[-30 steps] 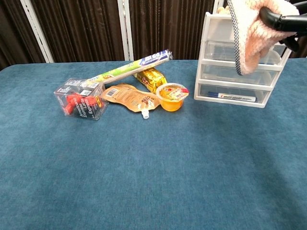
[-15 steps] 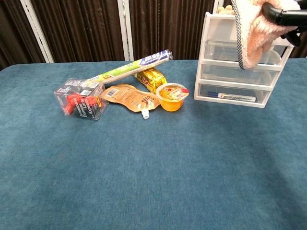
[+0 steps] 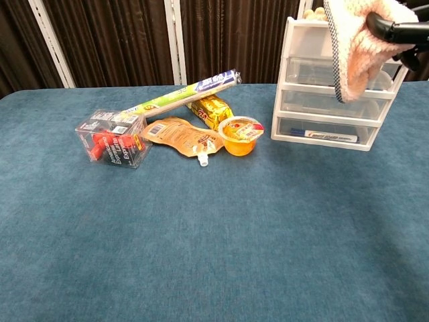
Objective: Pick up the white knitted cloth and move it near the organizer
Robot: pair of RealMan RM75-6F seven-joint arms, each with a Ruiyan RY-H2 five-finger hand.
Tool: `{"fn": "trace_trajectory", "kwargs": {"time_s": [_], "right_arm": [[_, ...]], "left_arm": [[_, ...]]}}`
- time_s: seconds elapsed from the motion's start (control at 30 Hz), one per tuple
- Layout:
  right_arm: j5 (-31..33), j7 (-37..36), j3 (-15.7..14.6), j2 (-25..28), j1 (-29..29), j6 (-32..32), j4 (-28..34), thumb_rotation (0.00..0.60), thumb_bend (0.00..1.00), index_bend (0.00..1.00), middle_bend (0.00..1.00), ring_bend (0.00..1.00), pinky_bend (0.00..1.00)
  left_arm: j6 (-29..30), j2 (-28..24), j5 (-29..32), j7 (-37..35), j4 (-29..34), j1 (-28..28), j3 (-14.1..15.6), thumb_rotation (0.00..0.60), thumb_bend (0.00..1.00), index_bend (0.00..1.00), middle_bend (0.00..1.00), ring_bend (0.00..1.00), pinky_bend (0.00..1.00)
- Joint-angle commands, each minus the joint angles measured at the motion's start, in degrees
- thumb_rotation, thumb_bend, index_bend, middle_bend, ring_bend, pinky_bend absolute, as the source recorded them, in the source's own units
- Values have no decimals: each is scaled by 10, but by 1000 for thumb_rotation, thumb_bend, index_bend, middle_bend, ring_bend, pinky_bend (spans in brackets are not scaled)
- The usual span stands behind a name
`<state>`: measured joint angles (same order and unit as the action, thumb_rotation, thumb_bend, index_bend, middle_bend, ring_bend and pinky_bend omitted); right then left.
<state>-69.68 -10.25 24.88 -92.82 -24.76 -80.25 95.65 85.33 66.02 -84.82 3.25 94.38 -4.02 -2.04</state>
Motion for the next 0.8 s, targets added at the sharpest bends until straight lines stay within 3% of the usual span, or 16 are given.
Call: {"fn": "trace_trajectory", "kwargs": {"time_s": [0.03,0.8], "right_arm": [[-1,1,-2,-2,0,-1,-2,600,469,684,749,736,880],[21,4,-11,-14,4,2,-34,600,469,678,744,730,880]], "left_arm": [[1,0,0,0,0,0,0,600,0,0,0,0,0],[0,0,-1,-1,1,0,0,600,0,0,0,0,0]]}}
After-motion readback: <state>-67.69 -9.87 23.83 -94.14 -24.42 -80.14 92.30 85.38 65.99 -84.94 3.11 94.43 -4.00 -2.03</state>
